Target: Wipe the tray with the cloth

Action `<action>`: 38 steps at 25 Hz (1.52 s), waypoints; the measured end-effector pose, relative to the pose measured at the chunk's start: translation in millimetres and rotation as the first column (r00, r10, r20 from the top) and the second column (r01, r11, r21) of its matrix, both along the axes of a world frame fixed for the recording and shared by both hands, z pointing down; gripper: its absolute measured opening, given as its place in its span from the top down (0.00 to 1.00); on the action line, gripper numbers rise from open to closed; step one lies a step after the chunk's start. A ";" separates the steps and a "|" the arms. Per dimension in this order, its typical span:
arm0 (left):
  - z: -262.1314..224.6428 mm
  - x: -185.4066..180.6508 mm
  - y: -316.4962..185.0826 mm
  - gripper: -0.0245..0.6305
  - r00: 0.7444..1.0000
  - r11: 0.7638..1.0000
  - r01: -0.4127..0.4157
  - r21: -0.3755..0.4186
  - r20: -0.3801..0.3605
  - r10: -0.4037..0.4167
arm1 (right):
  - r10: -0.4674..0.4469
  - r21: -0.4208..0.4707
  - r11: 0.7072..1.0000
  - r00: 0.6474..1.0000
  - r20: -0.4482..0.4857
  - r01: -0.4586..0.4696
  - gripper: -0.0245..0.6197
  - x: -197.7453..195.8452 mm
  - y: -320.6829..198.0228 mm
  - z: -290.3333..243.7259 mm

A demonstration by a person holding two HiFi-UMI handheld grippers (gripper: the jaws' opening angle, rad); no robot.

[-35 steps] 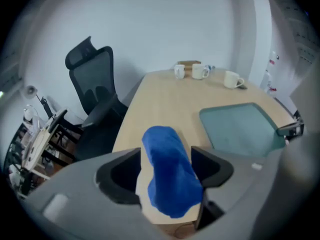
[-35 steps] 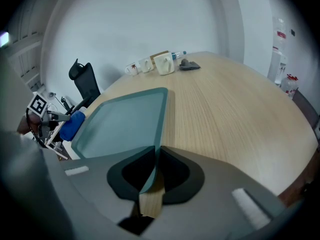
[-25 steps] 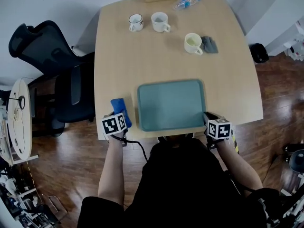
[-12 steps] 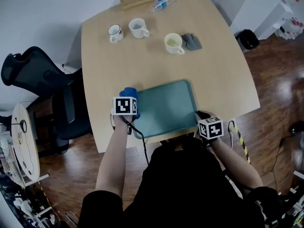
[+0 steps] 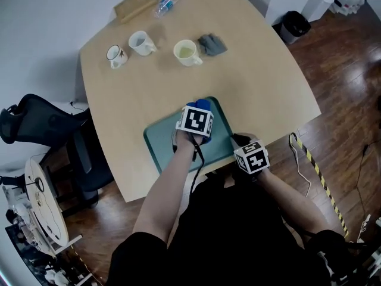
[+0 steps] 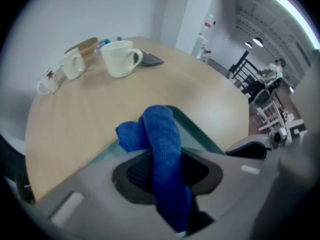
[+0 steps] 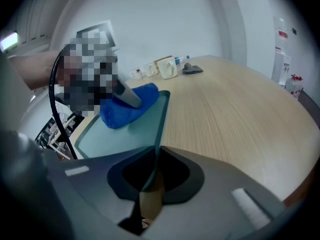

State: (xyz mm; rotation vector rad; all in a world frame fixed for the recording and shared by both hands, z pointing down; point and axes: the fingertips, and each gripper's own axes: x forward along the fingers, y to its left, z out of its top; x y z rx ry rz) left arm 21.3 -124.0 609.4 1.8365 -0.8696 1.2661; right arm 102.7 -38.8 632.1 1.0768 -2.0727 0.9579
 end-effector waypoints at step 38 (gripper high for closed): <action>6.0 -109.4 39.1 0.75 0.974 0.973 0.225 0.053 -0.011 -0.225 | -0.013 -0.007 1.000 0.999 -0.032 0.012 0.91 0.4 -1.9 2.9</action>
